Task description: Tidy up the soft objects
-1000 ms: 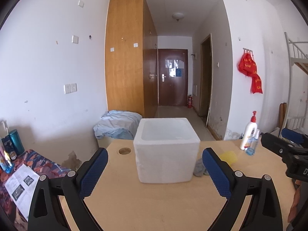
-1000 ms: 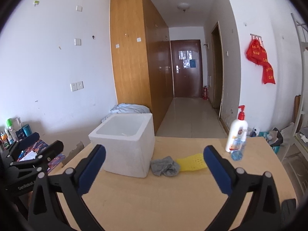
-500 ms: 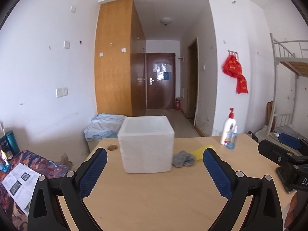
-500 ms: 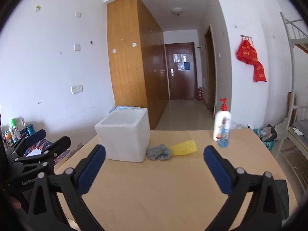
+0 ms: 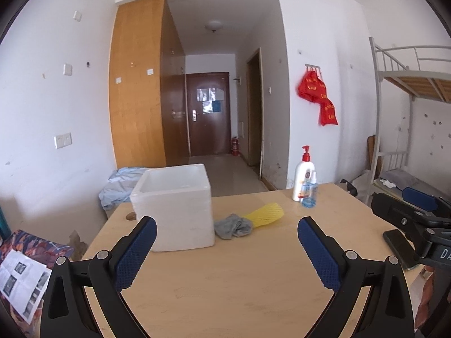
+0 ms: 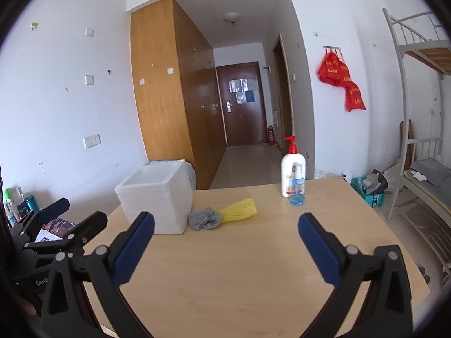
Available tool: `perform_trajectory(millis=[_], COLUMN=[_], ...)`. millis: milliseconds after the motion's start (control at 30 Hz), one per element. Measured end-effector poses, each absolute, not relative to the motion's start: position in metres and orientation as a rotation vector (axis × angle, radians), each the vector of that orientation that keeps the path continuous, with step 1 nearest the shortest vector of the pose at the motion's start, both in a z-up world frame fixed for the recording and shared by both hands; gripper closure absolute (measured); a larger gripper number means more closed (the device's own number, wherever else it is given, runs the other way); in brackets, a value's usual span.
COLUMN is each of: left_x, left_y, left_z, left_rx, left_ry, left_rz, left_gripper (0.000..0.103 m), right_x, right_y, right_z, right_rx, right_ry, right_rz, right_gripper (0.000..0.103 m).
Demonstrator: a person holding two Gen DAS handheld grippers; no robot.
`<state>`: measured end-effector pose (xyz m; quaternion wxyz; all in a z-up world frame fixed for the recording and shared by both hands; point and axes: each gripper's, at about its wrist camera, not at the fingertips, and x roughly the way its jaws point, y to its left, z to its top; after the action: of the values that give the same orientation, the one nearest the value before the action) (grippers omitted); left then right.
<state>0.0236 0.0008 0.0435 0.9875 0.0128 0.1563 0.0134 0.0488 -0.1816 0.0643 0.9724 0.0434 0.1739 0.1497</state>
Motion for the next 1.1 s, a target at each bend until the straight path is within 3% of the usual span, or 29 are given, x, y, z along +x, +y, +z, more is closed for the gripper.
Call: perform_trajectory(millis=[1100], left_x=[0.134], left_y=[-0.004], left_z=[0.007], left_rx=[-0.017], left_ry=[0.455], left_rz=[-0.063], left_gripper=[0.003], right_x=[0.143], right_y=[-0.177], right_z=[0.035], right_rx=[0.027], right_ry=[0.502], right_rz=[0.265], right_gripper=[0.0])
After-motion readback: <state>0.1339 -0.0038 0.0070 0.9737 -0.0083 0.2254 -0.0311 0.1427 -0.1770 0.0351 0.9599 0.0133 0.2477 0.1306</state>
